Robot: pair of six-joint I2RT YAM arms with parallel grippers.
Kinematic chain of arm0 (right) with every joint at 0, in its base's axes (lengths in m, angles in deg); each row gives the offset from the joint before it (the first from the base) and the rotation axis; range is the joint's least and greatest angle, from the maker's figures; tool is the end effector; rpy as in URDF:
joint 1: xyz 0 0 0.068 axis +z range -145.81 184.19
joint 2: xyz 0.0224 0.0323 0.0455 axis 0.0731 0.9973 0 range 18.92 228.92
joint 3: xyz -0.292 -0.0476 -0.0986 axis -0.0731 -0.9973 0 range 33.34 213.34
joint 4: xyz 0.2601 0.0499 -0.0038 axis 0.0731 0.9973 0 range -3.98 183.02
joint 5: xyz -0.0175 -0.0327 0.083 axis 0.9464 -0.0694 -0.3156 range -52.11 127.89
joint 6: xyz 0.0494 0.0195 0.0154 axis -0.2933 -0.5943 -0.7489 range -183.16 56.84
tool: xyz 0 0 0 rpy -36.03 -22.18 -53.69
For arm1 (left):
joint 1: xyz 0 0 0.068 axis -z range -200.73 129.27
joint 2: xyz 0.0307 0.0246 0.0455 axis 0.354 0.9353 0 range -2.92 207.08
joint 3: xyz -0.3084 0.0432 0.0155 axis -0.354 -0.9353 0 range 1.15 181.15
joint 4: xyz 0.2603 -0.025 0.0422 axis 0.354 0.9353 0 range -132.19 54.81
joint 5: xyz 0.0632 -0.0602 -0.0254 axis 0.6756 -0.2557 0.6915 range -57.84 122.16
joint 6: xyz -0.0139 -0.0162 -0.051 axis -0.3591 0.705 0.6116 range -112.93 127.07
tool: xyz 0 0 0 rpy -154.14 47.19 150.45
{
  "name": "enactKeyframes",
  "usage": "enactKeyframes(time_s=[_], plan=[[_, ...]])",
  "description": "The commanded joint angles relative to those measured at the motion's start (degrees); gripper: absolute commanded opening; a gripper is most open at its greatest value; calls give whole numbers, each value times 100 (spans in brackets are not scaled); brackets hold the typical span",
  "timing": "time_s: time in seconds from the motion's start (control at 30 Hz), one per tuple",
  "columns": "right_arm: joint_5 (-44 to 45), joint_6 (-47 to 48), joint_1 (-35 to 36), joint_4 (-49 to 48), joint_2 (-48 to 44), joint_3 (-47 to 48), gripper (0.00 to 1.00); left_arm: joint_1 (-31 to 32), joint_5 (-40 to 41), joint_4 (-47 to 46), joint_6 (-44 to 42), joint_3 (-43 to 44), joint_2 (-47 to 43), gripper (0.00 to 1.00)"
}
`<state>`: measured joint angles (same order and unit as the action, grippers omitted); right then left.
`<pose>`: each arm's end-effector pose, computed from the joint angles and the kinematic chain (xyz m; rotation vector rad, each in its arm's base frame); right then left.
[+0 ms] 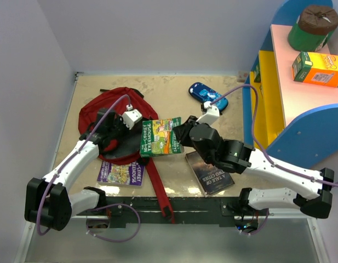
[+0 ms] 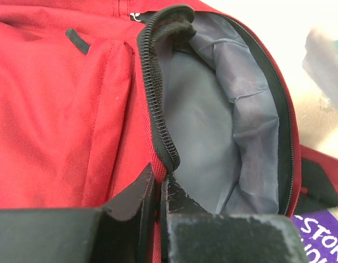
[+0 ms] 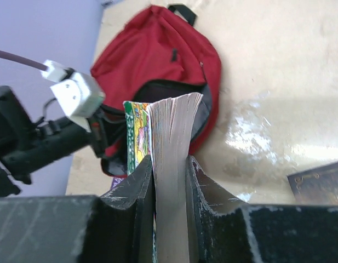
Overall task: Pack the student bag
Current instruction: Pick up the book from the center of the board.
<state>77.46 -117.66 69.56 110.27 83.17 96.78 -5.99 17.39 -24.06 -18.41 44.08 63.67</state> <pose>0.1180 0.1996 0.4003 0.2558 1.9525 0.7113 0.2231 -0.0687 0.2743 0.9060 2.0907 -0.1982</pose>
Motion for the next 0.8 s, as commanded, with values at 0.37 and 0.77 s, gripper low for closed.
enactKeyframes(time_s=[0.37, 0.77], plan=[[77, -253, 12, -913, 509, 90, 0, -33, 236, -310, 912, 996, -558, 0], [-537, -456, -647, -2071, 1011, -453, 0, -33, -1397, 103, 456, 778, -1086, 0]])
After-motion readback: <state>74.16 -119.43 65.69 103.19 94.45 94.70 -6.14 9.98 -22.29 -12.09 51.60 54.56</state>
